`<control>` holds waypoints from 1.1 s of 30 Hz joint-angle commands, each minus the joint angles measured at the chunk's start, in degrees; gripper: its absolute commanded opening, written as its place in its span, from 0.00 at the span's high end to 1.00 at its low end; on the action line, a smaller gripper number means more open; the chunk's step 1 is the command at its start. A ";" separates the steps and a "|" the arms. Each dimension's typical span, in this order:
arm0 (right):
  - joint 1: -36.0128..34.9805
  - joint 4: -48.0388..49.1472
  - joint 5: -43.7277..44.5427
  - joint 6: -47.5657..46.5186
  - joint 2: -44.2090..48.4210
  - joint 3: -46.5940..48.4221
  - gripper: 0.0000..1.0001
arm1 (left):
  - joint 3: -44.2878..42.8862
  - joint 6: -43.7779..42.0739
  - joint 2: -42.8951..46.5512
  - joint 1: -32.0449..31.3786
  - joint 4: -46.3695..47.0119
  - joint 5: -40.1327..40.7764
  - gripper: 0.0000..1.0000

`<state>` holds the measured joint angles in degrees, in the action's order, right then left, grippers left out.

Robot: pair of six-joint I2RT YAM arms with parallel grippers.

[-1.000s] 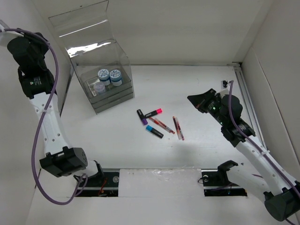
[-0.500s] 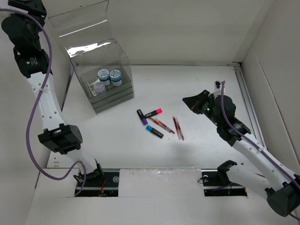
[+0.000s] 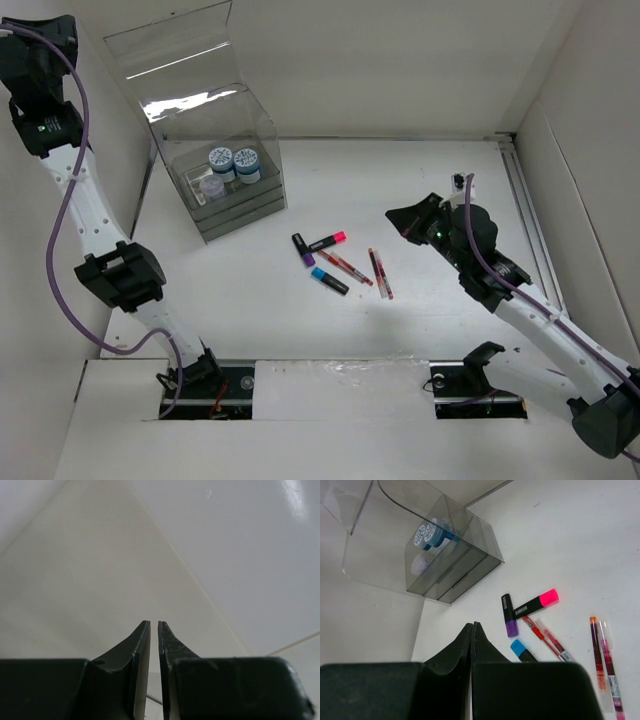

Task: Sort the stationery into containers
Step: Close the drawer

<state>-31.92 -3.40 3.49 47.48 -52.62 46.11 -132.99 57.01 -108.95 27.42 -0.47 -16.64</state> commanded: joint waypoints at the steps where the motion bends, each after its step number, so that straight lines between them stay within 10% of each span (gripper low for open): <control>1: -1.30 2.26 1.61 -1.60 -0.64 2.67 1.00 | -1.23 2.05 1.37 -0.44 5.74 -4.71 0.92; 17: -2.36 2.26 3.72 -1.61 -1.70 3.20 1.00 | -3.24 8.03 -5.58 -0.44 13.04 -19.03 0.92; 33: -2.36 1.20 5.39 -1.61 0.67 3.20 1.00 | 7.30 1.18 9.34 -2.63 5.40 -17.73 1.00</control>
<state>-33.85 -3.51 7.18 46.72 -54.08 46.46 -127.46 61.39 -107.50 25.12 4.58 -34.39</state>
